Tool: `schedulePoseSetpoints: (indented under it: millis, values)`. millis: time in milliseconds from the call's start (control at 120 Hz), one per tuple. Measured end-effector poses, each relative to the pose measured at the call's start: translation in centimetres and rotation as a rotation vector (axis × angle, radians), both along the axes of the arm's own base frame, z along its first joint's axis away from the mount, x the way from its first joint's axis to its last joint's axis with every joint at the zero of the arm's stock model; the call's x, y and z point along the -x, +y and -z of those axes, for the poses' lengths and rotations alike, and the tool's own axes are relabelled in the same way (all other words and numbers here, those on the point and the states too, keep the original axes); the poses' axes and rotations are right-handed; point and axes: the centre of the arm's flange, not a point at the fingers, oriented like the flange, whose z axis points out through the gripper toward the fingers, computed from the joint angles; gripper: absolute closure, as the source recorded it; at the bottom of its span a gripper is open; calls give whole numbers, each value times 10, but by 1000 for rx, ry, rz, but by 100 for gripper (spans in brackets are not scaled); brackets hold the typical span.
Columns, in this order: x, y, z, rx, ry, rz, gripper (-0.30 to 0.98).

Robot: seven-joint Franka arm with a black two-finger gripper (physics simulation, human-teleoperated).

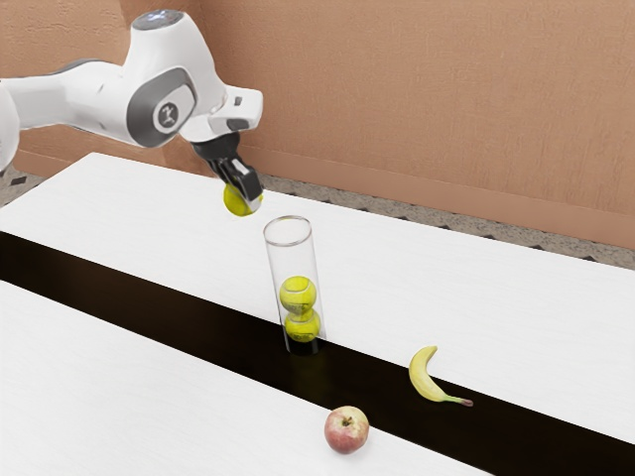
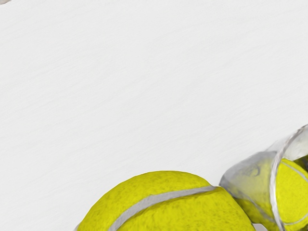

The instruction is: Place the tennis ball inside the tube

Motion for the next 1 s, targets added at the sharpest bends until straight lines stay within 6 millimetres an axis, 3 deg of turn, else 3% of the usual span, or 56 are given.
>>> schedulePoseSetpoints:
  millis: [133,317,483,617,850,1000]
  values:
    - [-4,-30,-18,26,-36,36,51]
    - [-1,-66,-20,52,-38,79,51]
    - [2,-65,-19,57,-32,68,47]
    - [4,-81,-18,65,-26,89,44]
    - [2,-66,-11,74,2,71,21]
    - [4,-76,-12,75,10,96,10]
